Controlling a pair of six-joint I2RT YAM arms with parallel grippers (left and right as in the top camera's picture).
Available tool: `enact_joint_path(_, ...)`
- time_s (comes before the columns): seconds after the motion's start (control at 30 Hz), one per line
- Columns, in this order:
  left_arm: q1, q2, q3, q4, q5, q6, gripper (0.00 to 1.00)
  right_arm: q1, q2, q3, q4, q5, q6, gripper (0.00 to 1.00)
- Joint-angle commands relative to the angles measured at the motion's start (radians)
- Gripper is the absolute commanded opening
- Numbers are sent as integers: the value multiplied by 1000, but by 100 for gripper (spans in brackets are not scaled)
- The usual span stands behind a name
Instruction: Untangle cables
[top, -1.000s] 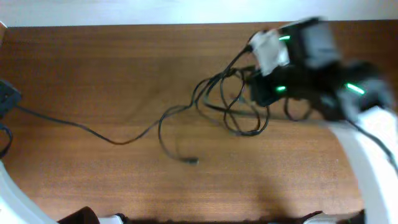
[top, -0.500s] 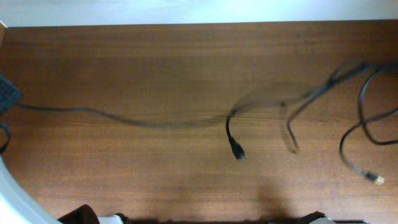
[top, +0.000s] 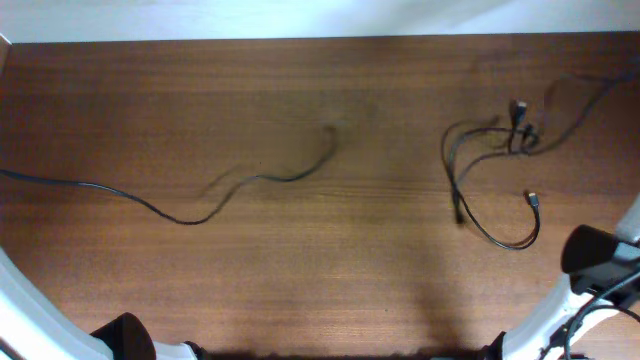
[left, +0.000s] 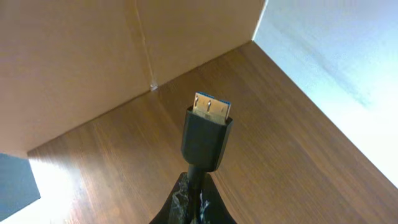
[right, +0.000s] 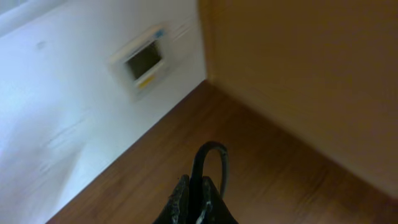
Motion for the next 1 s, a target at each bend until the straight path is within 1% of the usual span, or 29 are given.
enact_joint_path(0.0,7,-10,4,7,-186,-14,0,-121,-51,38,2,-64,-45,4)
enact_joint_path(0.03,7,-10,4,9,-194,-14,0,-150,-60,38,-5,-124,-45,4)
enact_joint_path(0.1,6,-5,4,14,-144,-13,0,-165,-62,38,-32,-208,-37,4)
enact_joint_path(0.17,5,1,4,15,-57,-13,0,-97,-60,37,-56,-253,-35,4)
enact_joint_path(0.2,5,1,4,23,-26,-13,0,-27,-61,37,-57,-256,-36,4)
enact_joint_path(0.33,5,2,4,40,-23,-13,0,282,-60,34,-117,-255,-39,4)
enact_joint_path(0.4,5,2,4,42,-27,-13,0,502,-60,34,-137,-255,-43,4)
enact_joint_path(0.47,5,2,4,44,-27,-8,0,685,-60,34,-138,-246,-47,4)
enact_joint_path(0.53,5,3,4,50,-27,-4,0,818,-60,34,-138,-204,-46,4)
enact_joint_path(0.57,5,3,4,50,-27,-2,0,853,-60,34,-142,-152,-46,4)
enact_joint_path(0.63,5,8,4,51,-27,-2,0,859,-48,24,-166,-73,-45,4)
enact_joint_path(0.7,5,19,4,53,-26,-2,0,834,-13,-20,-179,-67,-45,4)
enact_joint_path(0.77,5,31,4,53,-26,-2,0,800,47,-139,-154,-66,-46,4)
enact_joint_path(0.87,5,42,4,61,-24,-2,0,757,121,-399,27,-71,-45,4)
enact_joint_path(0.97,5,42,4,60,-9,-2,0,751,159,-666,227,-75,-45,4)
